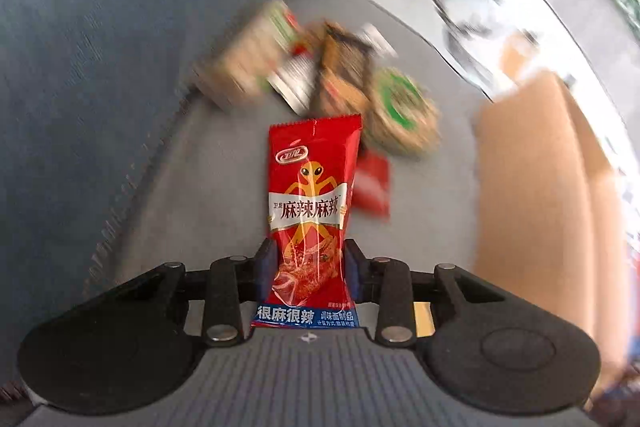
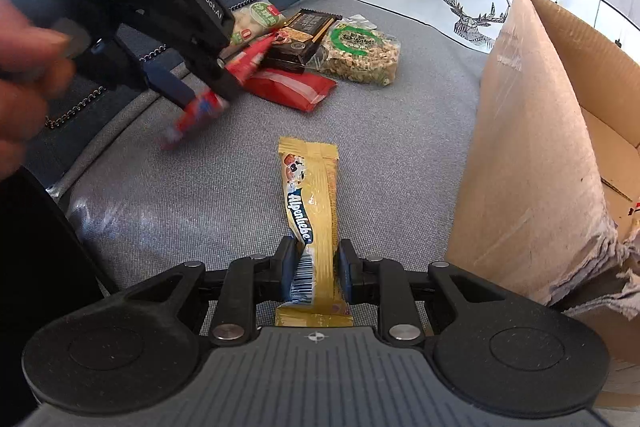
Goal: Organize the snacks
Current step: 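Grasp the red spicy-strip pack with the left gripper and lift it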
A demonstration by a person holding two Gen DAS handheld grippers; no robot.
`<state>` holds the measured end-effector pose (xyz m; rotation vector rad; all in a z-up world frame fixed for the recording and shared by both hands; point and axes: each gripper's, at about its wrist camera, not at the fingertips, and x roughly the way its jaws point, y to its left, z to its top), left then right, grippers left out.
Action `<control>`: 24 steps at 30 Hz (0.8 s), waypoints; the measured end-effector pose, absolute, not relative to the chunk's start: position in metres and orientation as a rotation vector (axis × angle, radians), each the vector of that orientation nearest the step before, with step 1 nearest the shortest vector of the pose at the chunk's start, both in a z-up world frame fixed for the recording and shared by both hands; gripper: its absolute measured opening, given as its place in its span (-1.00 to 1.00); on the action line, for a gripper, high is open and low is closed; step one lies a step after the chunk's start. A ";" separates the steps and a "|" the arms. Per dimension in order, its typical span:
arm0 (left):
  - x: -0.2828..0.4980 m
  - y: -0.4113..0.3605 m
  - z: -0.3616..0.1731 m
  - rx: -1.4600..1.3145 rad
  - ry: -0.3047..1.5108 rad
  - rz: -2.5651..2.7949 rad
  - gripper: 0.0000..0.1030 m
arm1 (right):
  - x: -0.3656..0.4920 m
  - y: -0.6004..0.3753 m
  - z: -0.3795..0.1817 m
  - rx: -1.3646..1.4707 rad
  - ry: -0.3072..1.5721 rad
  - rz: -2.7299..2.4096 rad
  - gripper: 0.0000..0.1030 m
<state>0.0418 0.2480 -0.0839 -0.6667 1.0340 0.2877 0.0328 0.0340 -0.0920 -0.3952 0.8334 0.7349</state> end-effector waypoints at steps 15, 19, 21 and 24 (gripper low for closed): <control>0.048 0.239 -0.089 -0.674 1.076 0.269 0.31 | 0.035 0.033 -0.087 -0.338 0.822 0.749 -0.18; 0.056 0.226 -0.090 -0.601 1.092 0.272 0.34 | 0.036 0.036 -0.089 -0.338 0.828 0.749 -0.18; 0.059 0.221 -0.090 -0.566 1.094 0.281 0.35 | 0.036 0.036 -0.090 -0.339 0.829 0.749 -0.18; 0.063 0.214 -0.090 -0.527 1.099 0.285 0.39 | 0.037 0.036 -0.090 -0.335 0.833 0.752 -0.18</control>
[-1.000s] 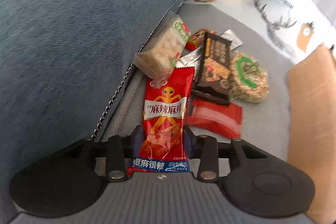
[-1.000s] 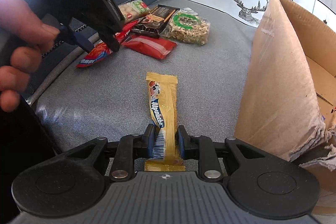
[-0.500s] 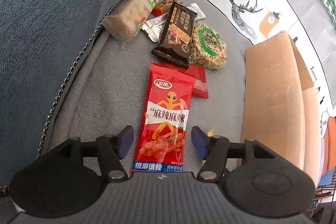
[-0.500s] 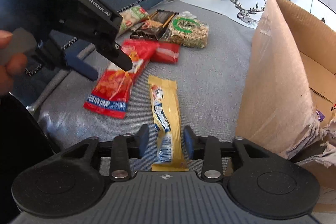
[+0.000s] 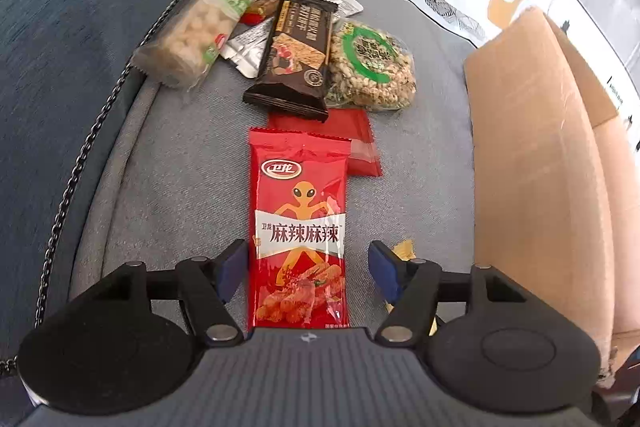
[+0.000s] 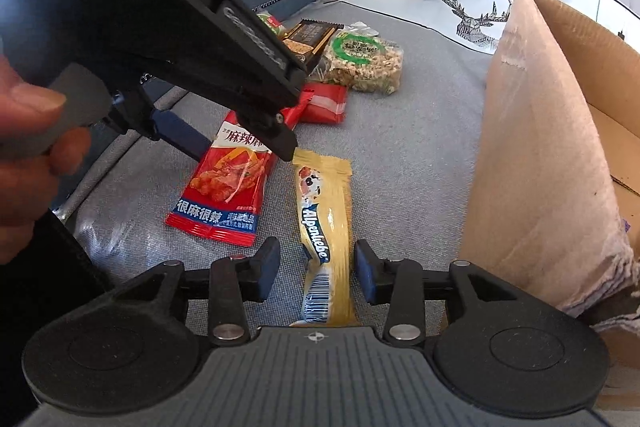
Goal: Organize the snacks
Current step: 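Grasp the red spicy-strip pack with the left gripper and lift it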
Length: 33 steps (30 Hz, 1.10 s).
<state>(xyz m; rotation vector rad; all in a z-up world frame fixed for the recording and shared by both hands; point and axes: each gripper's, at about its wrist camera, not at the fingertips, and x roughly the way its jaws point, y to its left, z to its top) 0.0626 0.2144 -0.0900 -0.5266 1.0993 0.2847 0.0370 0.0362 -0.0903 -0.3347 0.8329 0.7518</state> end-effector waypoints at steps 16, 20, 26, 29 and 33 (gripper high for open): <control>0.068 0.208 -0.091 -0.449 1.105 0.325 0.29 | 0.036 0.034 -0.087 -0.312 0.794 0.763 -0.73; 0.067 0.208 -0.090 -0.440 1.100 0.336 0.06 | 0.035 0.032 -0.084 -0.304 0.783 0.764 -0.73; 0.066 0.211 -0.091 -0.459 1.101 0.337 0.07 | 0.039 0.035 -0.089 -0.330 0.823 0.752 -0.72; 0.068 0.209 -0.091 -0.445 1.112 0.325 0.14 | 0.039 0.036 -0.090 -0.333 0.824 0.749 -0.71; 0.070 0.204 -0.092 -0.418 1.121 0.320 0.20 | 0.039 0.036 -0.091 -0.337 0.823 0.748 -0.71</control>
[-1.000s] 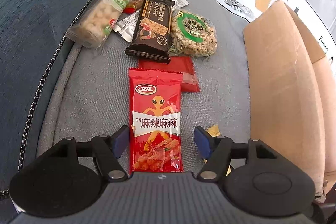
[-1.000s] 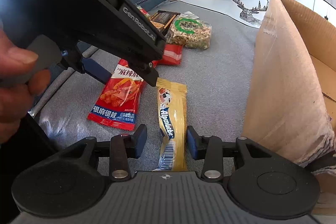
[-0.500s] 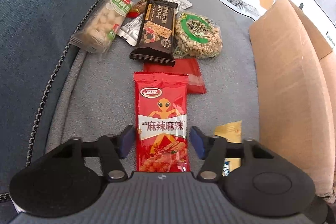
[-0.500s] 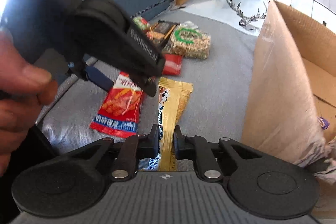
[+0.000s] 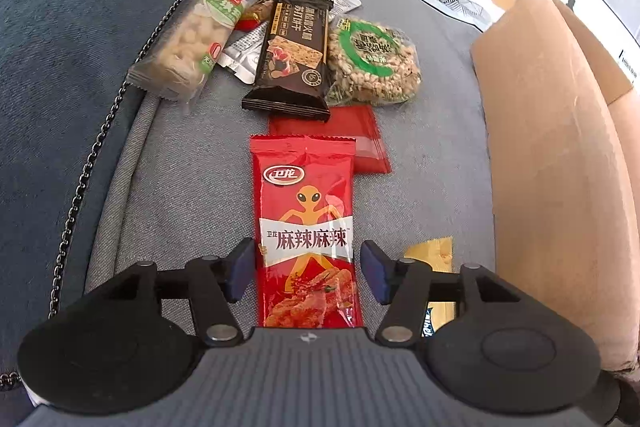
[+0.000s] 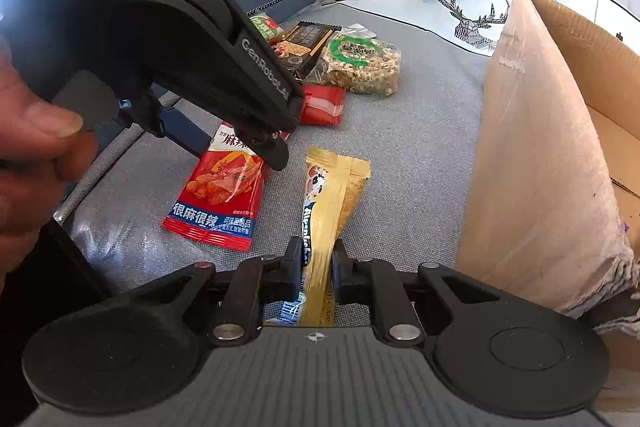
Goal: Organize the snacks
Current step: 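Grasp the red spicy-strip pack with the left gripper and lift it, then carry the gold bar with the right gripper while the left carries the red pack over the box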
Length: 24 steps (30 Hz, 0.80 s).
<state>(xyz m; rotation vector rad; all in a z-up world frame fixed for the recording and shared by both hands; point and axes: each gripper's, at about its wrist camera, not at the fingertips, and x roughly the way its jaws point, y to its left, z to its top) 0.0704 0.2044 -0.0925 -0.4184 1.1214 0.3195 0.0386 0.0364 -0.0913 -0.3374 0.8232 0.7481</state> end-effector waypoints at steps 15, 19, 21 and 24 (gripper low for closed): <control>0.066 0.201 -0.087 -0.389 1.088 0.332 -0.05 | 0.034 0.032 -0.083 -0.314 0.772 0.754 -0.73; 0.058 0.199 -0.078 -0.386 1.036 0.316 -0.05 | 0.030 0.027 -0.076 -0.302 0.733 0.752 -0.74; 0.054 0.200 -0.073 -0.391 1.008 0.306 -0.05 | 0.027 0.024 -0.072 -0.297 0.715 0.750 -0.74; 0.046 0.202 -0.067 -0.407 0.972 0.296 -0.05 | 0.022 0.021 -0.067 -0.292 0.690 0.746 -0.74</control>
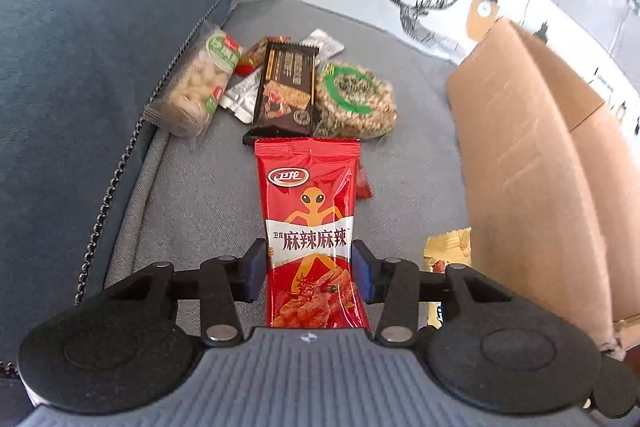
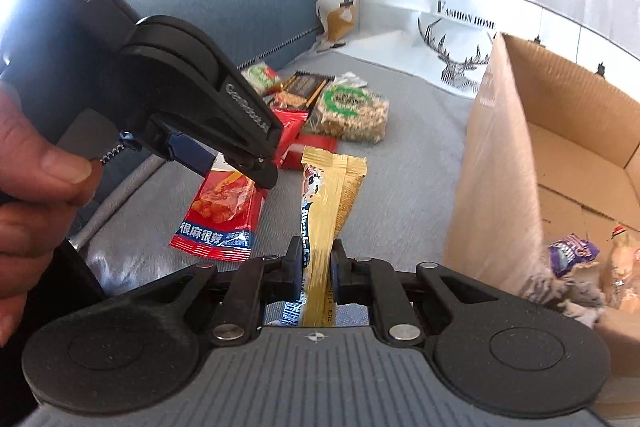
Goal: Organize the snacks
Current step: 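Carry the gold bar with the right gripper while the left carries the red pack over the box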
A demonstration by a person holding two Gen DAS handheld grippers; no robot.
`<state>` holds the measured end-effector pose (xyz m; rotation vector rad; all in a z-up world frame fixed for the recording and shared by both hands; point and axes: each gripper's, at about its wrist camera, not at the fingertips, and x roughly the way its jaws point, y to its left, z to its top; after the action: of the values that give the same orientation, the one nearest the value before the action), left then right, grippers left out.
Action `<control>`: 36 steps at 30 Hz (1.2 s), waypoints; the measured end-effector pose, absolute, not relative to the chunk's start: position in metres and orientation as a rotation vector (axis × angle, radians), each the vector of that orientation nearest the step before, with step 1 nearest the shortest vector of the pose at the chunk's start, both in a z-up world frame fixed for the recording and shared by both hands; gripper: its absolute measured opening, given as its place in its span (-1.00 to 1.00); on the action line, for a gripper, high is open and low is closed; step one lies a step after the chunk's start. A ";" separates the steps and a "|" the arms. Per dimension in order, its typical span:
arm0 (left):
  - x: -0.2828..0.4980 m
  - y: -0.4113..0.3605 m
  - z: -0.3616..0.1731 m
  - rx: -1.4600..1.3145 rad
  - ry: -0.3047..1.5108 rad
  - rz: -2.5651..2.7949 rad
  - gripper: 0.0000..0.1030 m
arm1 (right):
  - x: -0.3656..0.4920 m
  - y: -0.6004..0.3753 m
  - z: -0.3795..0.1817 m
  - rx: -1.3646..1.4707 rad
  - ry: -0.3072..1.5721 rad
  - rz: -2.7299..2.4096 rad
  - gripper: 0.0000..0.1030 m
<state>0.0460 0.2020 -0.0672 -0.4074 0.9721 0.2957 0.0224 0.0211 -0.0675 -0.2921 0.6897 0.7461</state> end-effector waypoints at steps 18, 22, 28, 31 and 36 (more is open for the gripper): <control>0.002 0.197 -0.032 -0.385 0.715 0.272 -0.05 | -0.002 -0.015 -0.026 -0.267 0.529 0.719 -0.74; 0.000 0.195 -0.030 -0.395 0.688 0.258 -0.05 | 0.009 -0.035 -0.001 -0.175 0.500 0.677 -0.74; 0.004 0.187 -0.028 -0.383 0.676 0.229 -0.05 | 0.032 -0.070 0.042 -0.104 0.402 0.623 -0.74; 0.008 0.183 -0.027 -0.372 0.671 0.218 -0.05 | 0.047 -0.089 0.057 -0.116 0.363 0.588 -0.74; 0.015 0.172 -0.025 -0.339 0.667 0.209 -0.05 | 0.078 -0.121 0.061 -0.125 0.349 0.513 -0.74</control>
<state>0.0148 0.1723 -0.0245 -0.3390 0.6670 0.2089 0.0776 -0.1211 0.0607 -0.1255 0.3494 0.5130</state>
